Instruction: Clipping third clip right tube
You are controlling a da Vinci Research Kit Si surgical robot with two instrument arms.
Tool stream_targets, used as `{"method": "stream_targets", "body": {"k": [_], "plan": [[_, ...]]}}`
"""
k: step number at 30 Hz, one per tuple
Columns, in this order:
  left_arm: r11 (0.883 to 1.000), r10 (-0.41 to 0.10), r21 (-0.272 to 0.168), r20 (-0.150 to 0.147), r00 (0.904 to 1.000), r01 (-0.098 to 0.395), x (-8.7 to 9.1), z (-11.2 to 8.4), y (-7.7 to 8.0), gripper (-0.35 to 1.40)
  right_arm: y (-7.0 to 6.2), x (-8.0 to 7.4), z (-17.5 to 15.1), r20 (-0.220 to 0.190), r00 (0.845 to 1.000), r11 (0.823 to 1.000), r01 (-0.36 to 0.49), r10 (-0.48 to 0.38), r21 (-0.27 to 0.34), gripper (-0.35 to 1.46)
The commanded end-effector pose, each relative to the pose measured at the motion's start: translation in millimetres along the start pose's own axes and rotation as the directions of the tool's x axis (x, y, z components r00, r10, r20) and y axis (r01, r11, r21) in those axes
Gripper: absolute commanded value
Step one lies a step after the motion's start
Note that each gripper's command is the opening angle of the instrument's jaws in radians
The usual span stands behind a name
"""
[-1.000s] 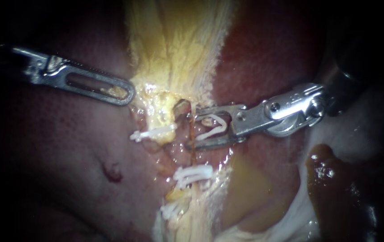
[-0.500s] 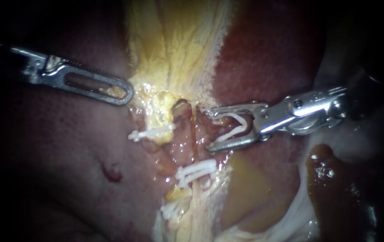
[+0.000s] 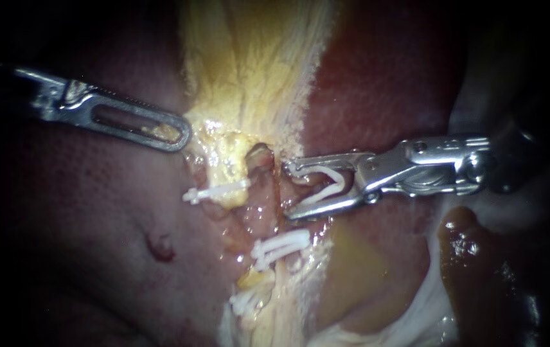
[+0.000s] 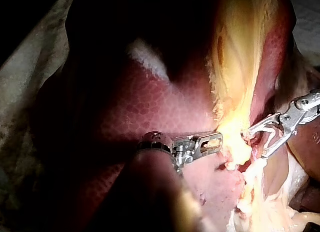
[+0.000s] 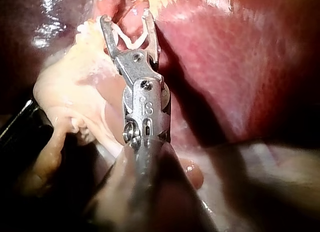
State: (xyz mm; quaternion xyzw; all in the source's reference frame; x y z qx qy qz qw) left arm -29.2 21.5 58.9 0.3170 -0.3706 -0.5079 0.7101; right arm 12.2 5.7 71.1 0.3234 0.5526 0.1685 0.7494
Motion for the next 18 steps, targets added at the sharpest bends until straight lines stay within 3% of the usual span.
{"method": "stream_targets", "body": {"k": [1, 7, 12, 18], "plan": [[1.0, 0.0, -0.001, 0.0, 1.0, 0.0, 0.0, 0.0, 0.0, -0.35, 0.1, -0.1, 0.3, -0.01, 1.0, 1.0, -0.01, 0.011, 0.005, 0.49], [1.0, 0.0, -0.001, 0.001, 1.0, 0.0, 0.0, 0.0, 0.0, -0.35, 1.1, 0.2, 1.7, -0.091, 0.991, 0.995, -0.089, 0.094, 0.05, 0.49], [1.0, 0.0, -0.001, 0.001, 1.0, 0.0, 0.0, 0.0, 0.0, -0.35, 1.2, 0.4, 2.0, -0.171, 0.969, 0.981, -0.158, 0.176, 0.113, 0.49], [1.0, 0.0, -0.001, 0.001, 1.0, 0.0, 0.0, 0.1, 0.0, -0.35, 1.1, 0.6, 2.0, -0.207, 0.952, 0.967, -0.189, 0.223, 0.172, 0.49]]}}
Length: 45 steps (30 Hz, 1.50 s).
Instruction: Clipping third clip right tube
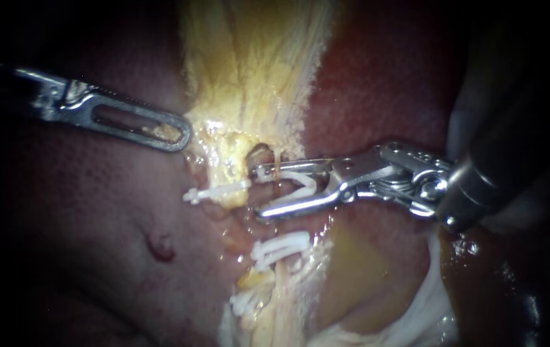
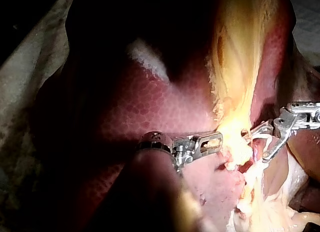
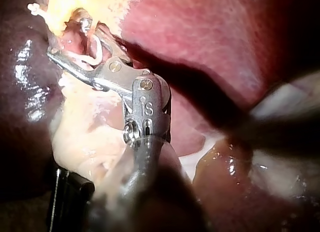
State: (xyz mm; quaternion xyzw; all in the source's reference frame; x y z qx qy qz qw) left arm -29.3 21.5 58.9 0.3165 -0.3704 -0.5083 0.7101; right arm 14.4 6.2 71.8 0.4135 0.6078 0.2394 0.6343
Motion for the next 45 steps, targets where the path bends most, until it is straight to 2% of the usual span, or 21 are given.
{"method": "stream_targets", "body": {"k": [1, 10, 19, 25, 38, 45], "plan": [[1.0, 0.0, 0.0, 0.0, 1.0, 0.0, 0.0, 0.0, 0.0, -0.35, -0.1, 0.1, 0.0, -0.004, 1.0, 1.0, -0.006, 0.006, 0.004, 0.49], [1.0, 0.0, 0.0, 0.0, 1.0, 0.0, 0.0, 0.0, 0.1, -0.35, -1.1, 0.7, -0.2, -0.024, 0.999, 0.998, -0.025, 0.027, 0.06, 0.49], [1.0, 0.0, 0.001, -0.001, 1.0, 0.0, 0.0, 0.0, 0.2, -0.35, -3.7, 2.6, 0.3, -0.068, 0.997, 0.99, -0.035, 0.045, 0.139, 0.49], [1.0, 0.0, 0.001, -0.001, 1.0, 0.0, 0.0, 0.0, 0.2, -0.35, -5.0, 3.5, 0.7, -0.073, 0.996, 0.987, -0.038, 0.05, 0.155, 0.49], [1.0, 0.0, 0.001, 0.0, 1.0, 0.0, 0.0, 0.0, 0.2, -0.35, -4.9, 3.5, 0.6, -0.077, 0.995, 0.988, -0.05, 0.062, 0.145, 0.39], [1.0, 0.0, 0.0, 0.0, 1.0, 0.0, 0.0, 0.1, 0.2, -0.35, -4.6, 3.3, 0.0, -0.076, 0.995, 0.988, -0.051, 0.062, 0.147, 0.13]]}}
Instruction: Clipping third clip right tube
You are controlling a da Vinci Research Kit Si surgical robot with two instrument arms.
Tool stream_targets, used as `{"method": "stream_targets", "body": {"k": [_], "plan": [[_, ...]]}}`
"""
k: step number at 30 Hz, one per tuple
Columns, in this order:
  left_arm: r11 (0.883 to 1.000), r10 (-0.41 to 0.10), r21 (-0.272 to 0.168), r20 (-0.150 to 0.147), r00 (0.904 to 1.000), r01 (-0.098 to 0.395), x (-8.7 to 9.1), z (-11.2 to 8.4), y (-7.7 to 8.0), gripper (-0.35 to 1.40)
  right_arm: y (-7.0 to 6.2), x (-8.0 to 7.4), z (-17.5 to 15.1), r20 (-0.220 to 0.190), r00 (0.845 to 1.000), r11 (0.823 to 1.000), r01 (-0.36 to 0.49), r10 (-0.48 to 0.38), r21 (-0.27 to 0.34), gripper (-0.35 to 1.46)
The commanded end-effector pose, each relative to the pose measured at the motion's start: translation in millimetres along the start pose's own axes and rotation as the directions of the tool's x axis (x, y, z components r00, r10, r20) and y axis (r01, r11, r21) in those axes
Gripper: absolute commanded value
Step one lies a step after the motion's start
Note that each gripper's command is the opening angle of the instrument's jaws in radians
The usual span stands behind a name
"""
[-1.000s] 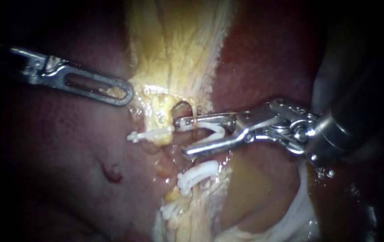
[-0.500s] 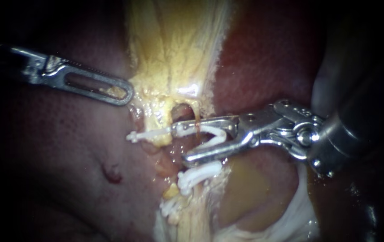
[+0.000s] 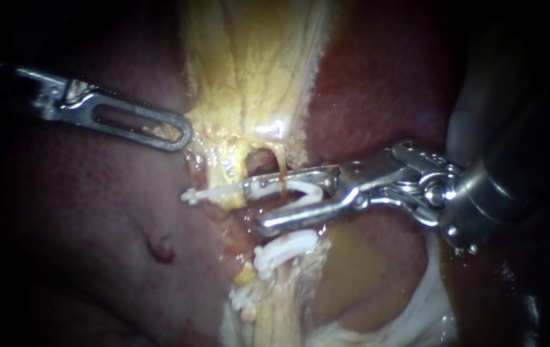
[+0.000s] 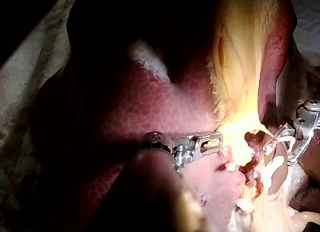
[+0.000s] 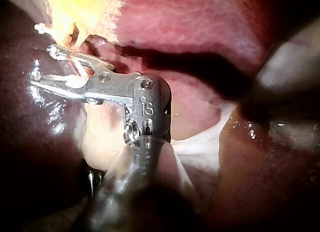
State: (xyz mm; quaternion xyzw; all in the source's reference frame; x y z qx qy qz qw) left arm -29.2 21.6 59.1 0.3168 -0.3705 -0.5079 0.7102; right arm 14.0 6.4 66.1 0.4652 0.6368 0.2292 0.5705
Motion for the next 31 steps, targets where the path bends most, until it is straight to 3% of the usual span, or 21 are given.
{"method": "stream_targets", "body": {"k": [1, 6, 10, 15, 20, 31], "plan": [[1.0, 0.0, 0.0, 0.0, 1.0, 0.0, 0.0, 0.0, 0.0, -0.35, 0.1, 0.0, -0.1, 0.0, 1.0, 1.0, 0.0, 0.0, 0.0, 0.1], [1.0, 0.0, 0.0, 0.0, 1.0, 0.0, 0.0, 0.0, 0.0, -0.35, 0.3, -0.1, -0.4, 0.001, 1.0, 1.0, 0.0, 0.0, 0.001, -0.09], [1.0, 0.0, -0.001, 0.0, 1.0, 0.0, 0.0, 0.0, 0.0, -0.35, 0.3, -0.1, -0.6, 0.001, 1.0, 1.0, 0.0, 0.0, -0.002, -0.35], [1.0, 0.0, -0.001, 0.0, 1.0, 0.0, 0.0, 0.0, 0.0, -0.35, 0.6, -0.2, -1.1, -0.006, 0.993, 0.991, -0.118, 0.118, -0.069, -0.35], [1.0, 0.0, -0.001, 0.0, 1.0, 0.0, 0.0, 0.0, 0.0, -0.35, 0.7, -0.5, -1.2, 0.013, 0.993, 0.992, -0.118, 0.118, -0.044, -0.35], [1.0, 0.0, 0.0, 0.0, 1.0, 0.0, 0.0, 0.0, 0.1, -0.35, 1.1, -0.6, -1.5, 0.014, 0.993, 0.992, -0.117, 0.118, -0.046, -0.35]]}}
